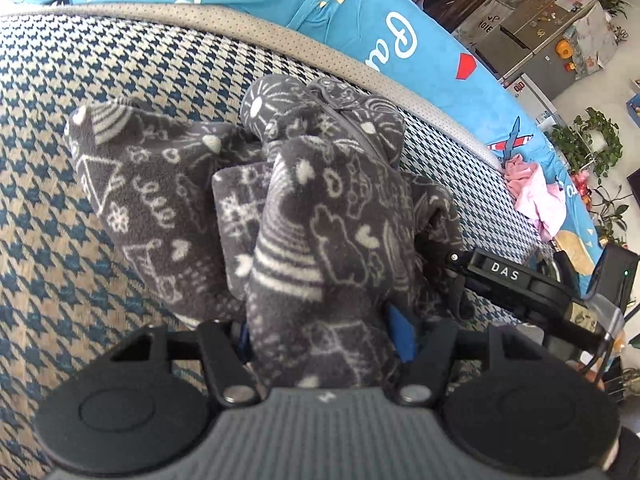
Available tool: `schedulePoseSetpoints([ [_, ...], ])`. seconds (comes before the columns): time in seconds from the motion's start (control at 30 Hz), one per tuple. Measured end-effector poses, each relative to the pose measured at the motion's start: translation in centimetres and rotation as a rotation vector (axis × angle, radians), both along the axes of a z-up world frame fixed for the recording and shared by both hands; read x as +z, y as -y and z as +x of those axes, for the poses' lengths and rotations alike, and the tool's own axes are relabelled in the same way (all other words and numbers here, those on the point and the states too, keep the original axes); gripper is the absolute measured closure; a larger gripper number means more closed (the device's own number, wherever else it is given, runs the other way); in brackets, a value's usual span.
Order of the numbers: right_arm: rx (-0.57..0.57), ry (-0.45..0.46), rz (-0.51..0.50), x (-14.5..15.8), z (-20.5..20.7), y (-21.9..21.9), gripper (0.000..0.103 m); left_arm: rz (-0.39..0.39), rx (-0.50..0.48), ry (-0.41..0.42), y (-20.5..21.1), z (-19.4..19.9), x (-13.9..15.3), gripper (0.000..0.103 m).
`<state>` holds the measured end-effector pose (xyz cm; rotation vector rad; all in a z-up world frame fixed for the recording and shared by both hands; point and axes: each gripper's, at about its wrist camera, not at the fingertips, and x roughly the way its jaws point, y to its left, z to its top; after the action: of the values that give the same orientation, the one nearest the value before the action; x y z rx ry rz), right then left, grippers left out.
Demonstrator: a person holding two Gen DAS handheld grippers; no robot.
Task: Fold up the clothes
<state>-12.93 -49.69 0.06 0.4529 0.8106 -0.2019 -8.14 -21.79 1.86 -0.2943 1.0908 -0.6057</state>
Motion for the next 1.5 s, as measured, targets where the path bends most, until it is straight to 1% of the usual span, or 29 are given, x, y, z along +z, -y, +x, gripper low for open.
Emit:
schedulePoseSetpoints([
  [0.03,-0.002,0.001,0.002,0.0,0.0,0.0,0.047,0.017,0.01,0.015,-0.1,-0.1,0.1,0.054],
  [0.1,-0.008,0.003,0.005,0.0,0.0,0.1,0.047,0.037,0.053,0.046,-0.7,-0.2,0.5,0.066],
  [0.13,-0.009,0.003,0.006,0.0,0.0,0.2,0.047,0.043,0.079,0.061,-1.3,-0.2,0.7,0.068],
  [0.2,-0.01,0.005,0.005,0.0,0.0,0.2,0.047,0.094,0.148,0.106,-2.2,0.0,1.4,0.073],
  [0.23,-0.01,0.005,0.003,0.0,0.0,0.2,0.047,0.152,0.194,0.144,-2.7,-0.1,1.8,0.073],
  [0.33,-0.013,0.006,-0.005,0.0,0.2,0.2,0.047,0.4,0.359,0.296,-3.8,-0.2,3.0,0.074],
  [0.4,-0.017,0.01,-0.018,0.1,0.4,0.3,0.047,0.505,0.466,0.33,-5.1,0.1,3.4,0.074],
  [0.43,-0.019,0.013,-0.026,0.2,0.4,0.3,0.047,0.534,0.514,0.316,-6.0,0.4,3.3,0.074],
  [0.5,-0.015,0.026,-0.055,0.5,0.6,0.4,0.047,0.621,0.617,0.285,-7.6,0.9,3.0,0.073],
  [0.57,-0.009,0.038,-0.085,0.8,0.7,0.4,0.047,0.654,0.701,0.267,-9.5,0.8,3.1,0.069],
  [0.6,-0.004,0.043,-0.098,0.9,0.8,0.4,0.043,0.668,0.742,0.259,-10.4,0.8,3.2,0.07],
  [0.63,0.008,0.049,-0.103,1.0,1.0,0.5,0.038,0.64,0.743,0.267,-10.8,0.6,3.4,0.069],
  [0.67,0.026,0.057,-0.102,1.2,1.1,0.5,0.037,0.608,0.739,0.278,-11.2,0.4,3.7,0.067],
  [0.73,0.05,0.072,-0.106,1.5,1.3,0.5,0.036,0.54,0.682,0.329,-10.5,-0.3,4.6,0.061],
  [0.8,0.071,0.098,-0.116,2.0,1.4,0.4,0.036,0.53,0.634,0.387,-8.5,-0.4,5.2,0.046],
  [0.83,0.081,0.115,-0.115,2.3,1.4,0.4,0.036,0.51,0.598,0.402,-7.7,-0.5,5.4,0.042],
  [0.87,0.097,0.138,-0.108,2.5,1.5,0.3,0.036,0.494,0.563,0.4,-6.8,-0.4,5.3,0.038],
  [1.0,0.182,0.184,-0.111,3.1,2.2,-0.8,0.036,0.429,0.425,0.385,-3.1,-0.2,4.9,0.037],
  [1.03,0.206,0.193,-0.123,3.2,2.4,-1.1,0.036,0.413,0.391,0.382,-2.2,-0.2,4.8,0.036],
  [1.1,0.262,0.198,-0.168,3.2,2.8,-2.0,0.037,0.395,0.34,0.363,-1.1,0.3,4.6,0.031],
  [1.17,0.309,0.195,-0.219,2.9,3.3,-2.7,0.037,0.377,0.291,0.336,-0.1,0.9,4.2,0.029],
  [1.2,0.329,0.187,-0.24,2.7,3.7,-3.0,0.037,0.379,0.277,0.322,0.3,1.2,3.8,0.028],
  [1.27,0.367,0.173,-0.273,2.2,4.3,-3.3,0.043,0.387,0.25,0.292,1.1,1.8,2.9,0.028],
  [1.33,0.4,0.164,-0.285,1.6,5.1,-3.5,0.051,0.394,0.224,0.262,1.9,2.4,2.0,0.027],
  [1.37,0.409,0.157,-0.287,1.3,5.4,-3.6,0.053,0.397,0.221,0.254,2.1,2.6,1.7,0.027],
  [1.47,0.439,0.134,-0.295,0.4,6.6,-4.2,0.064,0.406,0.22,0.263,2.4,2.7,1.4,0.023],
  [1.5,0.447,0.127,-0.297,0.1,7.0,-4.3,0.066,0.41,0.221,0.267,2.5,2.7,1.4,0.021],
])
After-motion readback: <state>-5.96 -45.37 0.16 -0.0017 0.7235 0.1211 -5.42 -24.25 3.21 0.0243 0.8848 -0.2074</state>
